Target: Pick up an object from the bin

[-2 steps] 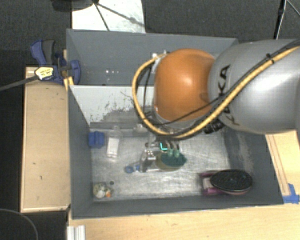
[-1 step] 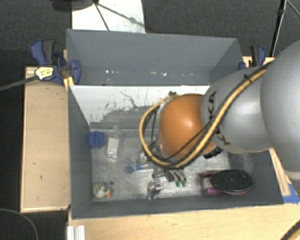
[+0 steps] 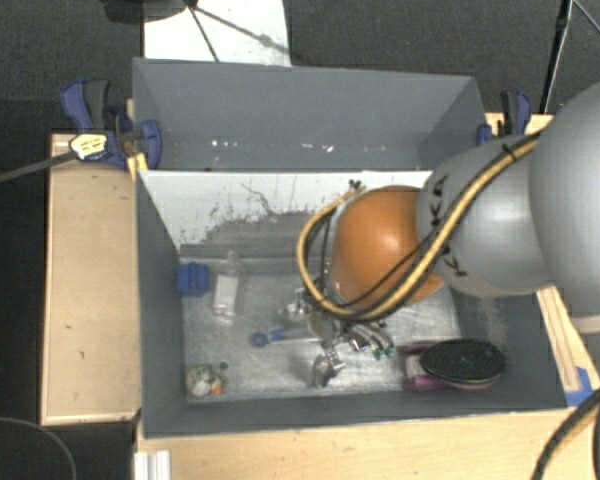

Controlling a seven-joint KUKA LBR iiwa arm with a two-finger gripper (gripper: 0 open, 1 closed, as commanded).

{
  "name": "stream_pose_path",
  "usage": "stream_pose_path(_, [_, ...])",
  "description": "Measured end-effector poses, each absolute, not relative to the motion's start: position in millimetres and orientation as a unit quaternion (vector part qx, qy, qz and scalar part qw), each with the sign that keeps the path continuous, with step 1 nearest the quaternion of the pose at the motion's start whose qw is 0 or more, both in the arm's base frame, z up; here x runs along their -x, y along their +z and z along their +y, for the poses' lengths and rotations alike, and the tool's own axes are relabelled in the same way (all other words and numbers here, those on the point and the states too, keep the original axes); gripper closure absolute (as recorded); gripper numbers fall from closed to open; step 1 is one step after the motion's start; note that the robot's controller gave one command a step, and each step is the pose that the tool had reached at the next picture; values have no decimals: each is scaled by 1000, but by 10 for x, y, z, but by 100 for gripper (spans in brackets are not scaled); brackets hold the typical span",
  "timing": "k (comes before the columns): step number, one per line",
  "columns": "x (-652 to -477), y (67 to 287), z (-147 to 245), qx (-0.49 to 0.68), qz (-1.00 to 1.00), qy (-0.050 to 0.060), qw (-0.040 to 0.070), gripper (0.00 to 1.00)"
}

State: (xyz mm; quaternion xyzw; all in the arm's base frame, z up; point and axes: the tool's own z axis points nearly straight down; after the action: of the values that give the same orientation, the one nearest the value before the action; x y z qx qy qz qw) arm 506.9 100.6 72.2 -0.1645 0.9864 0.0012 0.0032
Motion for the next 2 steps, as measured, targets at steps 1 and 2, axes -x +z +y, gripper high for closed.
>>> stream_pose_path(1, [-5098,746,1017,161,987,2,7,100])
stream_pose_path(2, [-5201,2039,926,281,960,0,5,100])
